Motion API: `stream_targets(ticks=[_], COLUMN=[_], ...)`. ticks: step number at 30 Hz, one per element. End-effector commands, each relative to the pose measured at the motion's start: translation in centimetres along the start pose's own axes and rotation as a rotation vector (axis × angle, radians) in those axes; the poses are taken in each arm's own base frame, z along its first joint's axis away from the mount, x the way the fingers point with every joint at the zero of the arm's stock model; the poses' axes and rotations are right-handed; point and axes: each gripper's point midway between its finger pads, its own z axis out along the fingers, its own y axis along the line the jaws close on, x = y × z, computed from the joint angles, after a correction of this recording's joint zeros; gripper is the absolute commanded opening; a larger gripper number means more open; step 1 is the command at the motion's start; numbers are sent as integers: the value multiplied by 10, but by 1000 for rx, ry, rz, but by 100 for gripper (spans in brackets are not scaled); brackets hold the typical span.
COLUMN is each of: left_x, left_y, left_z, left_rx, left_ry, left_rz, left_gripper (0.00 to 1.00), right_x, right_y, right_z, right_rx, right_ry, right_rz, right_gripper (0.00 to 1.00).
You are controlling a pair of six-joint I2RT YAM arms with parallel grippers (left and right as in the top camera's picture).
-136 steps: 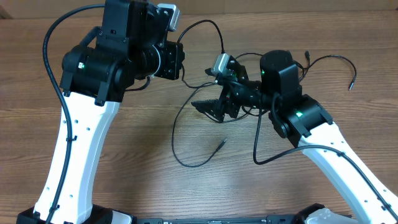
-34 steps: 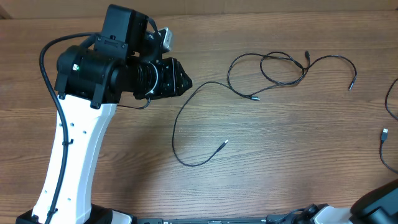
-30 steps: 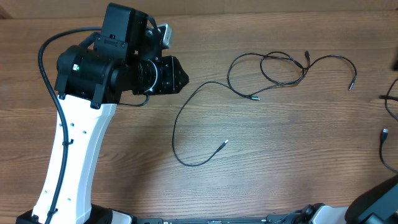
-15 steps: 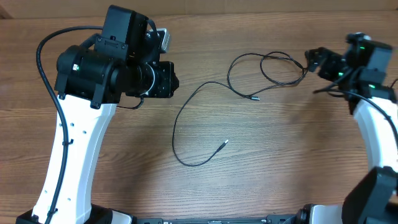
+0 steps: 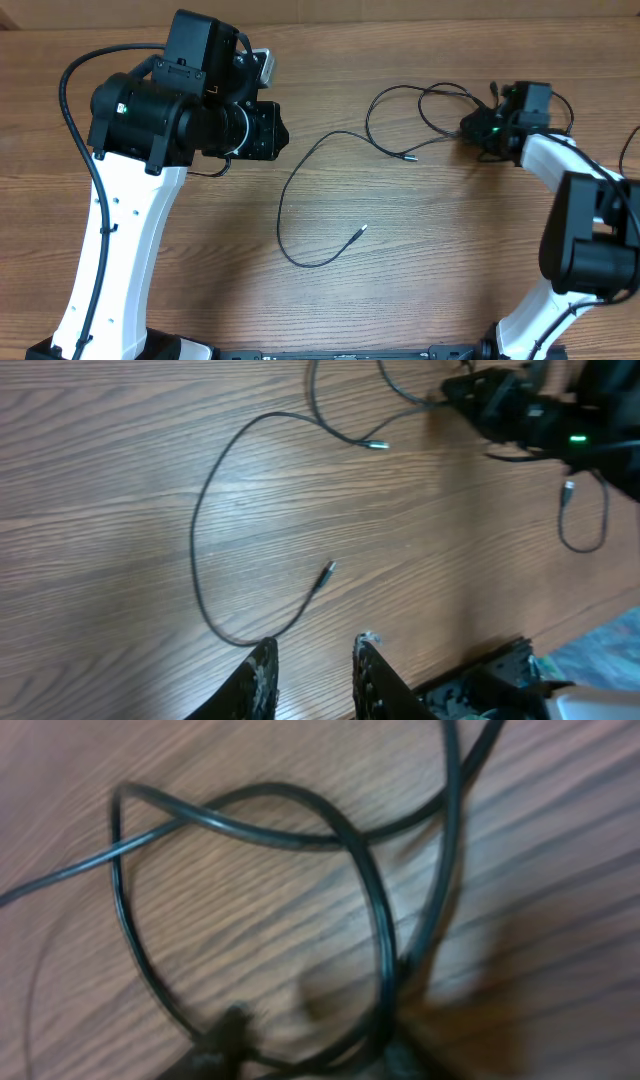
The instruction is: Untangle cables
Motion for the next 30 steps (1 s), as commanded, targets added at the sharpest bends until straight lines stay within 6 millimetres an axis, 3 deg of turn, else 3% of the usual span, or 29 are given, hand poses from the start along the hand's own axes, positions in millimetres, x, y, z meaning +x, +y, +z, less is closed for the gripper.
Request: stream_targets(ticks=[1, 6, 9, 12, 16, 21, 25, 30], left_x=[-2, -2, -2, -2, -1, -2, -3, 4], left_y=[-13, -13, -13, -13, -12, -12, -8, -10], left_z=[-12, -12, -12, -12, -12, -12, -12, -12], left_rx=[61, 61, 61, 61, 60, 56, 31, 51], left_ry=[-31, -31, -32, -31, -28, -31, -39, -8], left_rz=[40, 40, 40, 40, 39, 40, 51, 84], left_gripper=[26, 26, 26, 26, 25, 24, 25, 26], right_x=[10, 26, 31, 31, 30, 35, 44, 68], right_y=[8, 17, 48, 93, 154, 212, 244, 266], right_z=[16, 28, 26, 15, -8, -40, -68, -110], right_rx=[-2, 3, -102, -236, -358, -396, -424, -438], right_ry=[23, 53, 77, 101, 124, 139, 161, 225], right_rz=[22, -9, -51, -97, -199, -360, -519, -774], right_gripper=[4, 4, 4, 4, 4, 4, 4, 4])
